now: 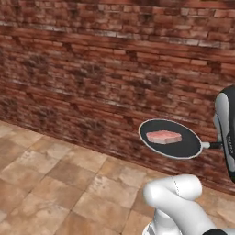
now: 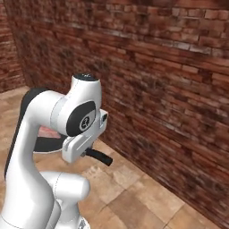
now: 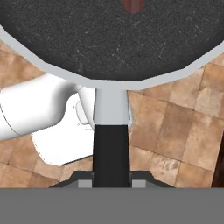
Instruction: Pick up the pan with the steak in it and place it on the dining table. Then place the steak on the plate.
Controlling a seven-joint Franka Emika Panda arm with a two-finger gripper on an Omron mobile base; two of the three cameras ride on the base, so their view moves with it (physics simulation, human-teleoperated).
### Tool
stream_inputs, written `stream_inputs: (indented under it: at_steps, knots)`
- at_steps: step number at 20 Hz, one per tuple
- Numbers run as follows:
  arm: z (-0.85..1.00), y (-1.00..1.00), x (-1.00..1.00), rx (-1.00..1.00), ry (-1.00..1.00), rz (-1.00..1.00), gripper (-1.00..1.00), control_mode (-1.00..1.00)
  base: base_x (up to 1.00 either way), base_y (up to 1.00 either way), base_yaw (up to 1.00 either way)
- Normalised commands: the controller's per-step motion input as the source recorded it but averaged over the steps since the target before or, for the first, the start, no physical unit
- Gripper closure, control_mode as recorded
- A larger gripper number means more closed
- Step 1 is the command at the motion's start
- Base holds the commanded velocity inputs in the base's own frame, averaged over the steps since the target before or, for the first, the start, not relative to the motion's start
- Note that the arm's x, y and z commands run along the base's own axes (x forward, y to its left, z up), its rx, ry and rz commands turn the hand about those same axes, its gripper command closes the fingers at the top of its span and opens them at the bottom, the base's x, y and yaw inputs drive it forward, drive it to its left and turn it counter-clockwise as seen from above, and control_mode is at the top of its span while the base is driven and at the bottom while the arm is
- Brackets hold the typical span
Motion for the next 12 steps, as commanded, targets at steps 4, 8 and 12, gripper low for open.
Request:
stream_inputs:
  at_steps: [4, 8, 12]
  knots:
    - [0.0, 0.0, 0.0, 0.0, 0.0, 0.0, 1.0, 1.0, -0.02, 0.0, 0.5]
    - [0.0, 0.0, 0.0, 0.0, 0.0, 0.0, 1.0, 1.0, -0.02, 0.0, 0.5]
    - [0.0, 0.0, 0.0, 0.0, 0.0, 0.0, 1.0, 1.0, -0.02, 0.0, 0.5]
